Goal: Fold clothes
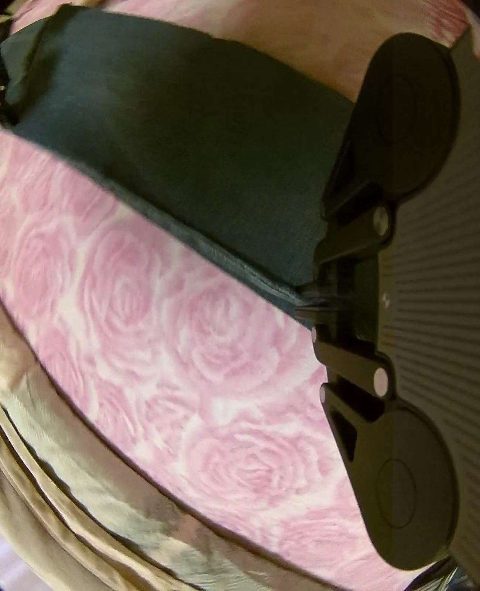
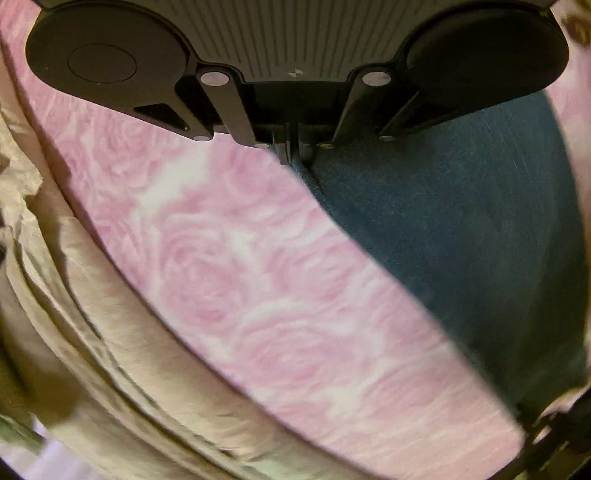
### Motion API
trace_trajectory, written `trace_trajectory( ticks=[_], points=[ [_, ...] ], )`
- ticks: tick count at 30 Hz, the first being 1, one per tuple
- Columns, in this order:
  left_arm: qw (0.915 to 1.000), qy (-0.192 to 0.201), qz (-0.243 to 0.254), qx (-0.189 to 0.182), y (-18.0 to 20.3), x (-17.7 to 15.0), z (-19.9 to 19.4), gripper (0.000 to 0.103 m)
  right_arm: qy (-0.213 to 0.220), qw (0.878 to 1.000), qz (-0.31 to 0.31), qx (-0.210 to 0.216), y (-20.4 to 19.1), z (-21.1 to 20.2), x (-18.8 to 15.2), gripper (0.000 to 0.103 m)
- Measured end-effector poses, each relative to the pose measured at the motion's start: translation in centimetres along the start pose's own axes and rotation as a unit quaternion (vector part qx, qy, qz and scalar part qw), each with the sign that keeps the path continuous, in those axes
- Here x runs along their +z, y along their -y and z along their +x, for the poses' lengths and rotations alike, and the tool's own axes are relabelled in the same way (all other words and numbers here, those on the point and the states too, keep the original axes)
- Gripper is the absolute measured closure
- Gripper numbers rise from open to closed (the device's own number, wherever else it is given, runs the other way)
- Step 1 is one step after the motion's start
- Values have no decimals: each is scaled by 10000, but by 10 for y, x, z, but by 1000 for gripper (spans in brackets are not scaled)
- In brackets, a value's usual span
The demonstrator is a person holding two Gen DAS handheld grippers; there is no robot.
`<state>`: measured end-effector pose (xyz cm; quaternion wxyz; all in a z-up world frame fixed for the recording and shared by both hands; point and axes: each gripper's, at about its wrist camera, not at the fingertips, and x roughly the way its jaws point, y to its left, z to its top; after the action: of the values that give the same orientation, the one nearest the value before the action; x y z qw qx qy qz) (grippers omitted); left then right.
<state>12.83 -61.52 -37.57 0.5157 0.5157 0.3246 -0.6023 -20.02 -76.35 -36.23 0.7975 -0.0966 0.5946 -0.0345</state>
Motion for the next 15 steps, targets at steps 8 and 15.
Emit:
trace_trajectory(
  ticks=[8, 15],
  points=[
    [9979, -118, -368, 528, -10, -4, 5, 64, 337, 9926, 1002, -596, 9, -10, -3, 20],
    [9989, 297, 60, 366, 39, 21, -40, 70, 753, 9132, 3951, -660, -33, -77, -110, 20]
  ],
)
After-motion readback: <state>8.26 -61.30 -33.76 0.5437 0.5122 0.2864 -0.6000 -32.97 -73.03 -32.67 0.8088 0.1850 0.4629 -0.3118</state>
